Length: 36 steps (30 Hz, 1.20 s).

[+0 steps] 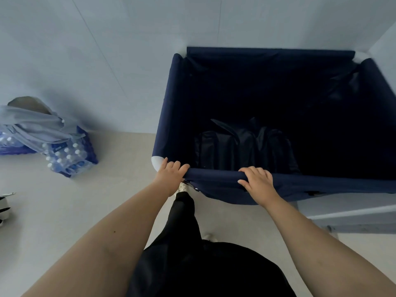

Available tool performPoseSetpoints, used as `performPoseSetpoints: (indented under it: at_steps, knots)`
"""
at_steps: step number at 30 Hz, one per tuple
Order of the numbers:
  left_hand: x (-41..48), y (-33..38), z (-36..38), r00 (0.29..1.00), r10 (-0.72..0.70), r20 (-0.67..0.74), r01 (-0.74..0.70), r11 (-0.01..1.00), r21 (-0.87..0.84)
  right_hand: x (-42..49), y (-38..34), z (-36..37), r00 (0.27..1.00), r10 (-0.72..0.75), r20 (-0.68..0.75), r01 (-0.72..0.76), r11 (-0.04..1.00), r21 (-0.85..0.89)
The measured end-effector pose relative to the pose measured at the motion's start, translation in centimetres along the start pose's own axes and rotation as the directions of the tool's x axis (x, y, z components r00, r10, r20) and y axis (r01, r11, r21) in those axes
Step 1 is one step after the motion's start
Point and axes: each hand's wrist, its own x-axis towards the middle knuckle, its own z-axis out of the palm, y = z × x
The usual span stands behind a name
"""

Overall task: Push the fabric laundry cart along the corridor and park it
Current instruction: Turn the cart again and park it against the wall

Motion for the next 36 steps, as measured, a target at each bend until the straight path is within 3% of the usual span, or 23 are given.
performPoseSetpoints:
  at_steps: [30, 36]
  knots:
    - [-0.46, -0.18, 0.75, 0.993, 0.031, -0.113, -0.03, 0.999, 0.014, -0.33, 0.06, 0.87, 0.994, -0.039, -0.099, 0.032, 0.996, -0.08]
    - [-0.25, -0.33, 0.44, 0.998, 0.031, -0.058, -0.031, 0.999, -0.007, -0.46, -0.26, 0.36, 0.997, -0.019, -0.068, 0.016, 0.999, -0.05]
